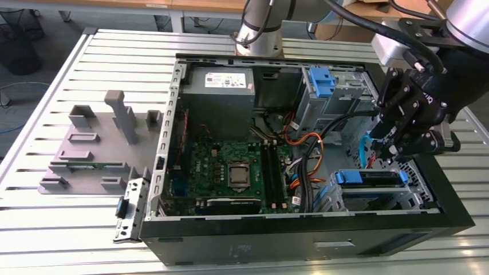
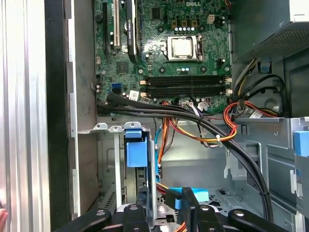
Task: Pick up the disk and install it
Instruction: 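Insert the first disk wire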
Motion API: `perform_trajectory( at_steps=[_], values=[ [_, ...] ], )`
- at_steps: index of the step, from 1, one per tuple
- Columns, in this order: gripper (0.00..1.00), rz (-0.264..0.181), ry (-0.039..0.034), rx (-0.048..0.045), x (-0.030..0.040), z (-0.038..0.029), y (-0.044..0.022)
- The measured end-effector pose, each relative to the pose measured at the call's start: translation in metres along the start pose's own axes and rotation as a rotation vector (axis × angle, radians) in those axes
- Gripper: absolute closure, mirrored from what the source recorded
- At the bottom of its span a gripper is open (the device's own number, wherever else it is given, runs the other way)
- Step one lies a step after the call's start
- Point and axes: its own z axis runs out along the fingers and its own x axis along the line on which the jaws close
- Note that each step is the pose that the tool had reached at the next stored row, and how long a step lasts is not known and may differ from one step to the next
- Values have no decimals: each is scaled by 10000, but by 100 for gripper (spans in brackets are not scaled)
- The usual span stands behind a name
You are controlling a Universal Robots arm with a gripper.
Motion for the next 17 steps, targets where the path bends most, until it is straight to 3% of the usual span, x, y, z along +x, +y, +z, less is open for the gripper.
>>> perform_trajectory(
  at_steps=[5,12,17],
  values=[
    [59,1,38,2,0,42,-1],
    [59,4,212,12,1,74,-2],
    [59,6,277,15,2,94,-3]
  ],
)
